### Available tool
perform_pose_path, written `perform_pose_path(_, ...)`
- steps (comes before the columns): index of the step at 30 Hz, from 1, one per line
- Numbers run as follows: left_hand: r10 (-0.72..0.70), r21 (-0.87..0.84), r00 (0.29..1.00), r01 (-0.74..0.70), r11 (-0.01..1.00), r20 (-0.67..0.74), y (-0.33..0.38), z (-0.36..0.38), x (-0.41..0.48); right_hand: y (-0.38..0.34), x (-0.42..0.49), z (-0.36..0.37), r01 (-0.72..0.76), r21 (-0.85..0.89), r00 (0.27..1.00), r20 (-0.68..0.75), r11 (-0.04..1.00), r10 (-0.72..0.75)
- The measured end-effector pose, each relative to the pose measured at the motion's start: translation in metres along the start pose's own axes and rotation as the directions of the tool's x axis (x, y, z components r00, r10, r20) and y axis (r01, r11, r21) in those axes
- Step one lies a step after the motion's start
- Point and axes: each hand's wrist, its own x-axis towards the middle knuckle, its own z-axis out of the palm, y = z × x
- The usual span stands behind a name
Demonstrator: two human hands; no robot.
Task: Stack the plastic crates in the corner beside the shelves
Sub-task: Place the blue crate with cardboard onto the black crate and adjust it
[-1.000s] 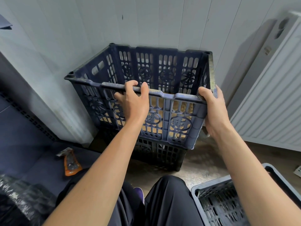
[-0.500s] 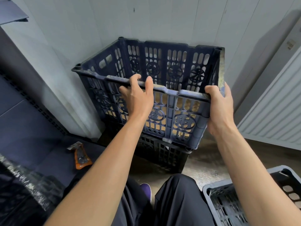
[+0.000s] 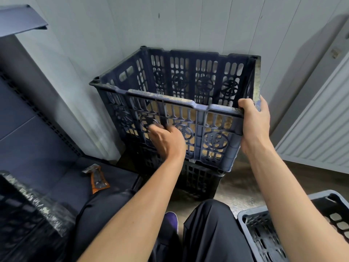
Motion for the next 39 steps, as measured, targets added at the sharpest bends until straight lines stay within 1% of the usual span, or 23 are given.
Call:
perform_pose_path(2,-0.089,0.216,0.975,0.045,0.975,0.202,-0.027,0.01,-0.01,0.0,0.0,0.0,0.01,-0.003,1.0,0.007,1.0,-0.01)
perform_pose_path(4,-0.167,0.386,0.925,0.024,0.922,0.342,-0.053,0.02,-0.023,-0.001,-0.002,-0.001,0.017,-0.017,1.0,0.017,1.0,-0.016)
perform_pose_path(7,-0.266,0.46,0.838,0.021,0.888,0.477,-0.083,0.032,-0.037,0.004,-0.007,-0.003,0.076,-0.055,0.996,0.044,0.996,-0.074)
perform_pose_path(9,-0.347,0.46,0.785,0.089,0.883,0.513,-0.095,0.04,-0.042,0.008,-0.013,-0.007,0.118,-0.104,0.992,0.059,0.987,-0.113)
perform_pose_path(11,-0.43,0.439,0.726,0.194,0.877,0.537,-0.101,0.048,-0.043,0.015,-0.02,-0.013,0.17,-0.144,0.983,0.092,0.975,-0.158)
perform_pose_path(14,-0.529,0.322,0.617,0.423,0.847,0.582,-0.104,0.058,-0.05,0.036,-0.031,-0.032,0.257,-0.214,0.961,0.164,0.942,-0.224)
perform_pose_path(16,-0.547,0.221,0.573,0.54,0.812,0.611,-0.101,0.063,-0.055,0.059,-0.035,-0.046,0.24,-0.264,0.959,0.216,0.934,-0.185)
perform_pose_path(20,-0.586,0.109,0.51,0.689,0.716,0.63,-0.096,0.067,-0.062,0.114,-0.031,-0.065,0.123,-0.442,0.969,0.249,0.888,-0.01)
perform_pose_path(22,-0.592,0.106,0.491,0.706,0.7,0.64,-0.098,0.068,-0.064,0.133,-0.027,-0.069,0.062,-0.497,0.971,0.232,0.866,0.064)
perform_pose_path(24,-0.58,0.102,0.498,0.696,0.711,0.644,-0.099,0.068,-0.065,0.145,-0.023,-0.073,0.024,-0.522,0.974,0.206,0.852,0.099)
perform_pose_path(26,-0.578,0.096,0.484,0.707,0.7,0.657,-0.102,0.069,-0.063,0.153,-0.019,-0.078,0.021,-0.54,0.975,0.197,0.842,0.102)
perform_pose_path(29,-0.602,0.14,0.441,0.719,0.681,0.666,-0.103,0.069,-0.064,0.157,-0.012,-0.083,0.035,-0.567,0.969,0.221,0.823,0.112)
perform_pose_path(31,-0.589,0.103,0.452,0.729,0.677,0.669,-0.105,0.07,-0.066,0.157,-0.011,-0.085,0.072,-0.579,0.97,0.231,0.812,0.079)
perform_pose_path(32,-0.579,0.08,0.472,0.726,0.683,0.664,-0.103,0.071,-0.067,0.157,-0.01,-0.085,0.087,-0.58,0.971,0.23,0.81,0.061)
perform_pose_path(34,-0.557,0.08,0.51,0.686,0.723,0.655,-0.099,0.076,-0.068,0.157,-0.008,-0.086,0.106,-0.578,0.972,0.23,0.809,0.037)
perform_pose_path(36,-0.55,0.121,0.542,0.634,0.764,0.635,-0.097,0.083,-0.07,0.156,-0.006,-0.089,0.115,-0.588,0.971,0.236,0.8,0.034)
perform_pose_path(37,-0.543,0.117,0.539,0.632,0.766,0.644,-0.098,0.087,-0.072,0.156,-0.004,-0.091,0.114,-0.595,0.971,0.236,0.795,0.037)
perform_pose_path(39,-0.541,0.043,0.509,0.7,0.712,0.669,-0.1,0.089,-0.076,0.157,-0.005,-0.092,0.112,-0.613,0.973,0.229,0.782,0.04)
